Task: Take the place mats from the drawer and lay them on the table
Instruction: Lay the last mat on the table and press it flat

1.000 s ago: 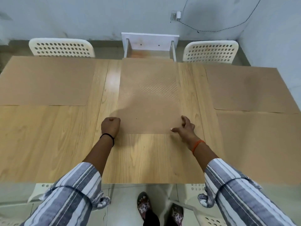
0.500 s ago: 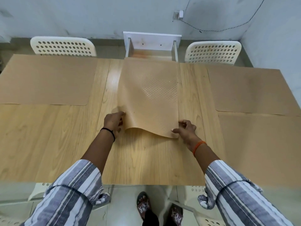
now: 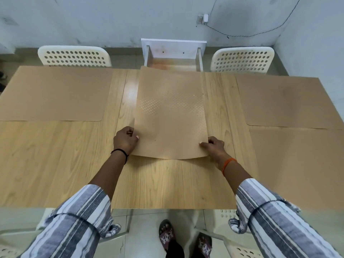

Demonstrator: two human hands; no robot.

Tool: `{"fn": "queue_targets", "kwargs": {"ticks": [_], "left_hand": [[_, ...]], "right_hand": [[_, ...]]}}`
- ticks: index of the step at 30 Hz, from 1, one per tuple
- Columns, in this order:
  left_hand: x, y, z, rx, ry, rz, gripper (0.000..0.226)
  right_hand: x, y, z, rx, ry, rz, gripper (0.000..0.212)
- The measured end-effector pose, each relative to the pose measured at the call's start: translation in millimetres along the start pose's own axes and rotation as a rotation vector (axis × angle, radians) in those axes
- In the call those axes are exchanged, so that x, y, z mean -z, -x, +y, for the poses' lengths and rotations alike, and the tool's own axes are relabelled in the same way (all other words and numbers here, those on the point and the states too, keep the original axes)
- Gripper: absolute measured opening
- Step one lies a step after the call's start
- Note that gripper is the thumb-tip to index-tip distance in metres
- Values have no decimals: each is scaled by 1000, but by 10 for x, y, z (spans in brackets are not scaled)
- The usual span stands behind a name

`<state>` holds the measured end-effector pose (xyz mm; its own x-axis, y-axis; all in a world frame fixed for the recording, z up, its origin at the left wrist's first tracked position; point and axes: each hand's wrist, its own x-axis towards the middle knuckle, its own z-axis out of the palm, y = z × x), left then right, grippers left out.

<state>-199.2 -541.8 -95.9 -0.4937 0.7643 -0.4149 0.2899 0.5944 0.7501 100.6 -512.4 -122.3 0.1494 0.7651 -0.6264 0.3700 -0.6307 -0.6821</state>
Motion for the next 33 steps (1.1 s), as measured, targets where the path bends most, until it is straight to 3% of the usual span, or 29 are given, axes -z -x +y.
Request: {"fn": "queue_targets", "kwargs": {"ticks": [4, 8, 13, 16, 18, 21, 25, 28, 30, 33], "left_hand": [[108, 83, -21, 35, -13, -287, 15], [247, 215, 62, 72, 8, -513, 29], [191, 206, 128, 32, 85, -246, 46], [121, 231, 155, -77, -7, -143, 44], [102, 264, 196, -107, -28, -193, 41], [72, 322, 246, -114, -10, -278, 25], [37, 367, 255, -103, 32, -283, 4], [-7, 409, 265, -101, 118, -301, 19], [-51, 461, 286, -80, 167, -277, 15], [-136, 568, 331, -15, 263, -327, 52]], "right_hand": [[25, 17, 35, 38, 98, 25, 77], [69, 146, 75, 95, 155, 24, 54], [153, 480, 52, 103, 138, -108, 63], [258, 594, 12, 77, 100, -224, 40], [304, 638, -27, 70, 22, -193, 18], [360, 586, -70, 70, -13, -38, 37], [401, 550, -115, 155, 127, -28, 39], [443, 589, -122, 201, 142, -20, 38], [471, 627, -106, 223, 119, -20, 41], [515, 708, -58, 248, 59, -13, 45]]}}
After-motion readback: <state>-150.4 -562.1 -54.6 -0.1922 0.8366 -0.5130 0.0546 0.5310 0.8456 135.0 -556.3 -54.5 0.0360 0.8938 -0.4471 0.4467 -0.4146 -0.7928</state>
